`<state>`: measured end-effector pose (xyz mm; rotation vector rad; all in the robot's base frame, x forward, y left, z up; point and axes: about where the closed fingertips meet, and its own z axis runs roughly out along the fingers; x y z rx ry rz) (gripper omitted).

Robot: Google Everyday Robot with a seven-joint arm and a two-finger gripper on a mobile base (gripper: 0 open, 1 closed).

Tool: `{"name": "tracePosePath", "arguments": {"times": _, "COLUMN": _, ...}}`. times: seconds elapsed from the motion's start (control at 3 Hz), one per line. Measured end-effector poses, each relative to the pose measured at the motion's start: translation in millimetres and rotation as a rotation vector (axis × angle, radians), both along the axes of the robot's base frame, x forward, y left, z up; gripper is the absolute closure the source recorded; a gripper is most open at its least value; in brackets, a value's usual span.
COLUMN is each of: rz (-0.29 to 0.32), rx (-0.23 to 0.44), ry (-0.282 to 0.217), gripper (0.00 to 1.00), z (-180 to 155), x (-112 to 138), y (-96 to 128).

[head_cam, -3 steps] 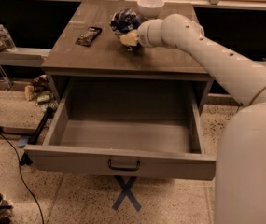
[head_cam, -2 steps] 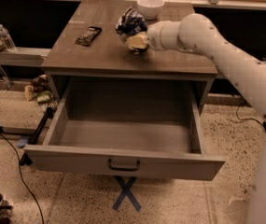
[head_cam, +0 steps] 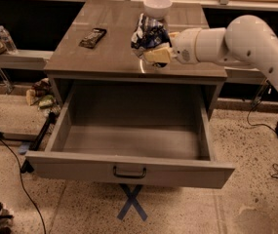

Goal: Place blue chip bag into top drawer

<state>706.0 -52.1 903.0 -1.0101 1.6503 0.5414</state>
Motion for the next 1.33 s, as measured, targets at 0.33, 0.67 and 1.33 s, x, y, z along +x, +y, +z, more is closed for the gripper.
{"name": "tracePosePath", "arguments": {"times": 0.33, "rz": 0.123, "rx": -0.038, "ry": 0.033, "gripper": 1.0, "z": 1, "x": -65, "y": -1}}
{"name": "tracePosePath", "arguments": {"times": 0.67, "rz": 0.203, "rx": -0.051, "ry": 0.04, "gripper": 1.0, "z": -2, "x": -96, "y": 7}}
{"name": "tracePosePath", "arguments": {"times": 1.33, "rz": 0.219, "rx": -0.064, "ry": 0.064, "gripper": 1.0, "z": -9, "x": -106, "y": 16}}
